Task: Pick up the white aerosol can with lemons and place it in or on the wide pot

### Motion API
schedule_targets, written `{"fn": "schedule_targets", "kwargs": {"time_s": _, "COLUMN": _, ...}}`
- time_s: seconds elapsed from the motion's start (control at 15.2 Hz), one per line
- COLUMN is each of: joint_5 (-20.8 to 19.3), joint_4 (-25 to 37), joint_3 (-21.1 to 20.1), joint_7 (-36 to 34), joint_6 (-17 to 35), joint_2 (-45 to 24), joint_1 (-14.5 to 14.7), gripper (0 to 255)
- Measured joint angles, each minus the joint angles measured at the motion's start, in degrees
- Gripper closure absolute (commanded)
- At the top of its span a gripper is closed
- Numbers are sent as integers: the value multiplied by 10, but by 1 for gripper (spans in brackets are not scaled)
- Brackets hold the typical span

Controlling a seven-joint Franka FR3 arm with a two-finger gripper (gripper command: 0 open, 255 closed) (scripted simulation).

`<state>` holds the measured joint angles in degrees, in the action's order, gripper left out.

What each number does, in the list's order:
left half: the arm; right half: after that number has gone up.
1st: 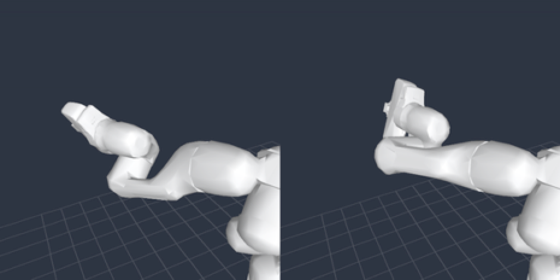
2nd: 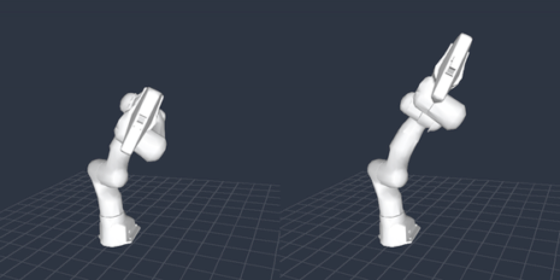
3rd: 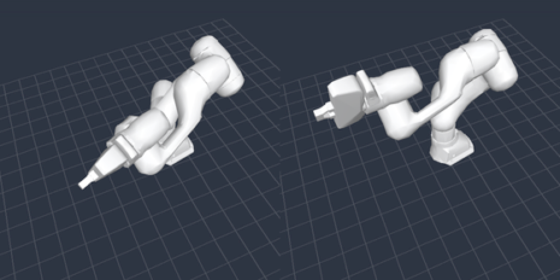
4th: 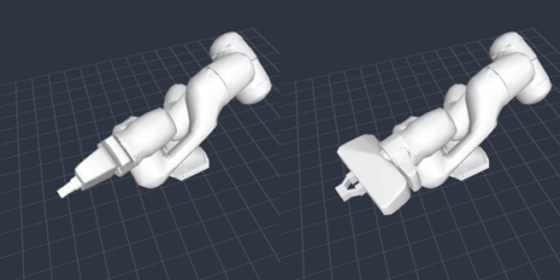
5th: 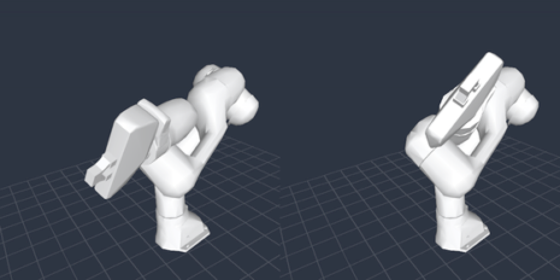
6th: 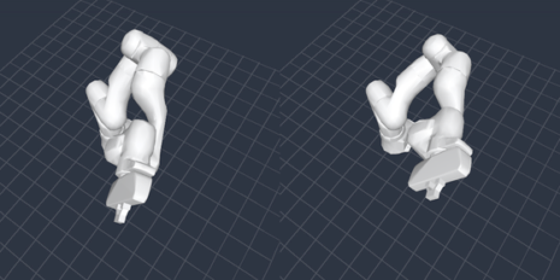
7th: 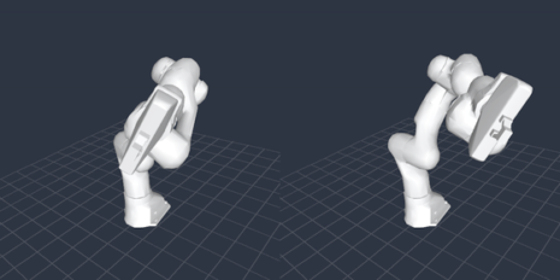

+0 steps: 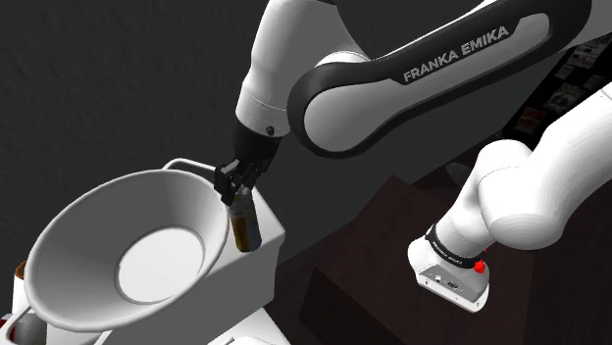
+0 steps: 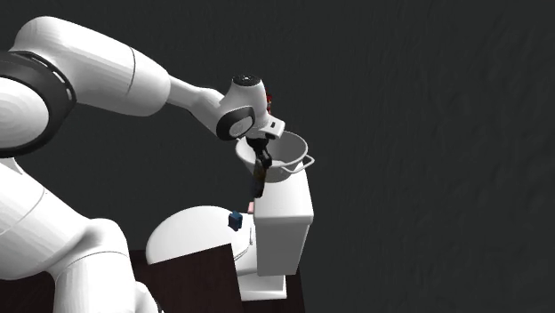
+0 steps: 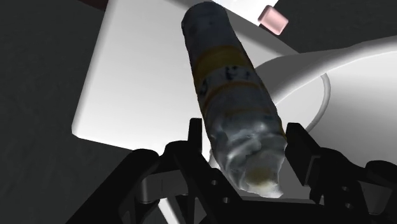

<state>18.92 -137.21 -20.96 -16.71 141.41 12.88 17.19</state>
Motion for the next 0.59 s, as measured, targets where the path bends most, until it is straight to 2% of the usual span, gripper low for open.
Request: {"fn": "schedule_targets", "kwargs": {"time_s": 0.59, "joint_5": -8, "joint_4": 42, "joint_3": 7, "joint_7": -12, "joint_6": -72, "joint_2": 30, "joint_1": -4, "gripper": 255}}
